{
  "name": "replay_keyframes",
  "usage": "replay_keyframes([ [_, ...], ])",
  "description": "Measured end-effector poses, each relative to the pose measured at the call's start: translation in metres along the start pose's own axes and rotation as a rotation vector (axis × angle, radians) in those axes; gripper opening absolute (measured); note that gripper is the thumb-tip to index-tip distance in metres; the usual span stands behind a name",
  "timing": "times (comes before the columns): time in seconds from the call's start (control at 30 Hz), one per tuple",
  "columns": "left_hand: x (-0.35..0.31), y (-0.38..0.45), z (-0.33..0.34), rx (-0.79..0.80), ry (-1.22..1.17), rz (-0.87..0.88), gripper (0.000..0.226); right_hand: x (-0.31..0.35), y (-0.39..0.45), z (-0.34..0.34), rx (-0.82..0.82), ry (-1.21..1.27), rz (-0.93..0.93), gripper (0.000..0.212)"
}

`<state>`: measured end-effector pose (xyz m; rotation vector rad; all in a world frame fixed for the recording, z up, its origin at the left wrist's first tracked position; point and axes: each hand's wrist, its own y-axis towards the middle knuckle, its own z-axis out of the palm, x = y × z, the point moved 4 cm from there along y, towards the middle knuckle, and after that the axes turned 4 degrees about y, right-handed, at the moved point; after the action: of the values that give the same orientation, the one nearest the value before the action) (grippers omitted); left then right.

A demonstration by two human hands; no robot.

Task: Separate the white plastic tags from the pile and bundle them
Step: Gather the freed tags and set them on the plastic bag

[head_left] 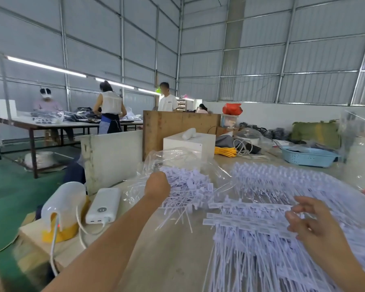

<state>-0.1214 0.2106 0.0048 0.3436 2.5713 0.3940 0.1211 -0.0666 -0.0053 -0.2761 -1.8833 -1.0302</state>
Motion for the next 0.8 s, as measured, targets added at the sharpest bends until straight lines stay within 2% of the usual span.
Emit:
replay_keyframes([
  [0.27,-0.010,0.003,0.014,-0.090,0.377,0.076,0.027,0.005,-0.004,0.001,0.022,-0.052,0.000,0.030],
  [0.4,-0.011,0.008,0.012,-0.107,0.383,0.103,0.028,0.007,-0.003,0.001,0.027,-0.079,-0.013,0.031],
  [0.5,-0.009,0.011,0.007,-0.085,0.360,0.061,0.028,0.008,-0.003,0.000,0.037,-0.092,-0.022,0.031],
  [0.6,-0.007,0.016,0.004,-0.067,0.437,0.039,0.029,0.010,-0.003,-0.002,0.037,-0.095,-0.015,0.031],
  [0.73,-0.017,0.017,0.000,0.005,0.458,0.086,0.029,0.011,0.001,-0.009,0.036,-0.110,-0.023,0.033],
  [0.8,-0.030,0.011,-0.001,0.073,0.549,0.152,0.030,0.008,0.003,-0.014,0.045,-0.136,-0.005,0.033],
])
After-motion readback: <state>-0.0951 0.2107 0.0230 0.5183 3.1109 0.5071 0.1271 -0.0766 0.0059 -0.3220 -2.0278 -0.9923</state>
